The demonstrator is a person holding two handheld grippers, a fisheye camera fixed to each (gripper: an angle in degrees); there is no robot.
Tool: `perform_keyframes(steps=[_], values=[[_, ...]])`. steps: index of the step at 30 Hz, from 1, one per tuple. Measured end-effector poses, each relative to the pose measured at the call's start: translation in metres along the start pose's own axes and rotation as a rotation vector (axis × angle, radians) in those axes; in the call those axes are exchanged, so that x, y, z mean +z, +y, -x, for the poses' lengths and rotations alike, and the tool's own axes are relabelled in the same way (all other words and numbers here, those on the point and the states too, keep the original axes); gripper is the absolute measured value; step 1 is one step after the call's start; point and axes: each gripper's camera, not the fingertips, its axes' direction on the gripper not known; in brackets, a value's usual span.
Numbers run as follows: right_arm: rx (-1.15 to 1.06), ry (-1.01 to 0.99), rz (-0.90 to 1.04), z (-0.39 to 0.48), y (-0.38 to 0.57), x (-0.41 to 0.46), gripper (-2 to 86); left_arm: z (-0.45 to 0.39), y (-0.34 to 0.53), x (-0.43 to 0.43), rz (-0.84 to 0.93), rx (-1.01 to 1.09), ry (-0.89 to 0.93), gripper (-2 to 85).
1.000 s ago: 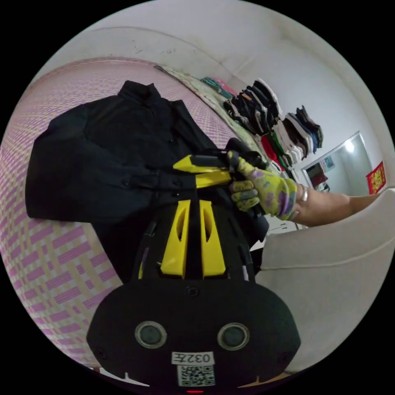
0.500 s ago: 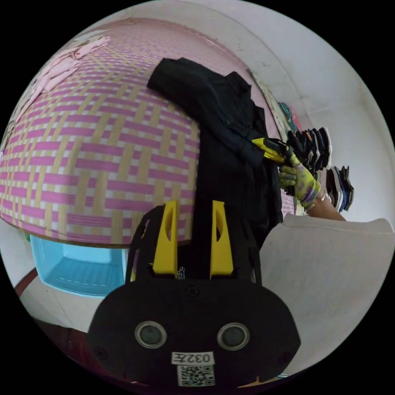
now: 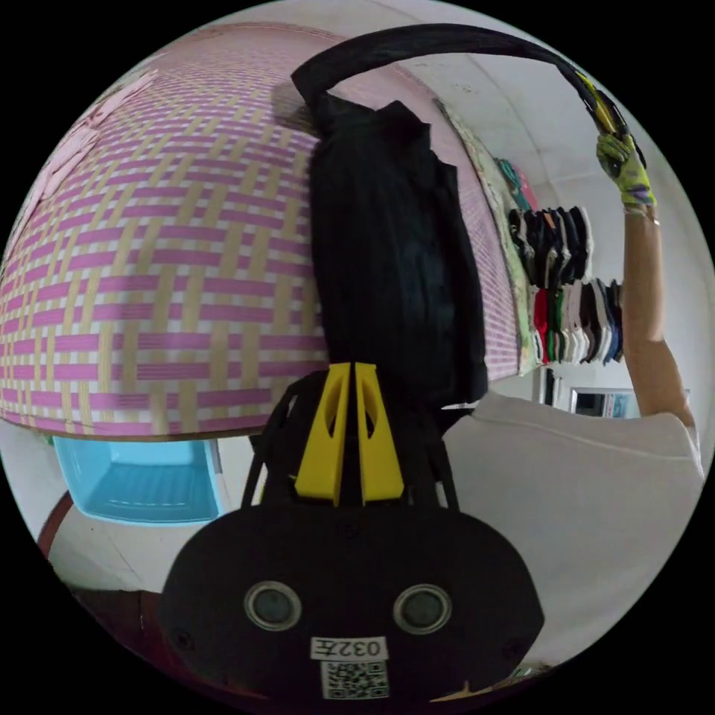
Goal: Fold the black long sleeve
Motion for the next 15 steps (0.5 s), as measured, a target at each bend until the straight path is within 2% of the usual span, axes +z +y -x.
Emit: perform_keyframes(steps=[3, 6, 11, 15], values=[[-0.052, 0.100, -0.053, 0.028, -0.031, -0.064, 4.0, -0.041, -0.014, -0.008, 0.015, 0.086, 0.101, -1.1], [-0.047, 0.212, -0.112, 0.039, -0.035, -0.124, 4.0, -0.092, -0.033, -0.002, 0.069, 0.192, 0.068, -1.1], [0.125, 0.408, -0.156, -0.004, 0.002, -0.181, 3.9, -0.125, -0.063, 0.051, 0.189, 0.253, 0.072, -1.1], [0.287, 0.426, -0.162, -0.053, 0.039, -0.183, 3.9, -0.132, -0.073, 0.072, 0.253, 0.270, 0.045, -1.2]])
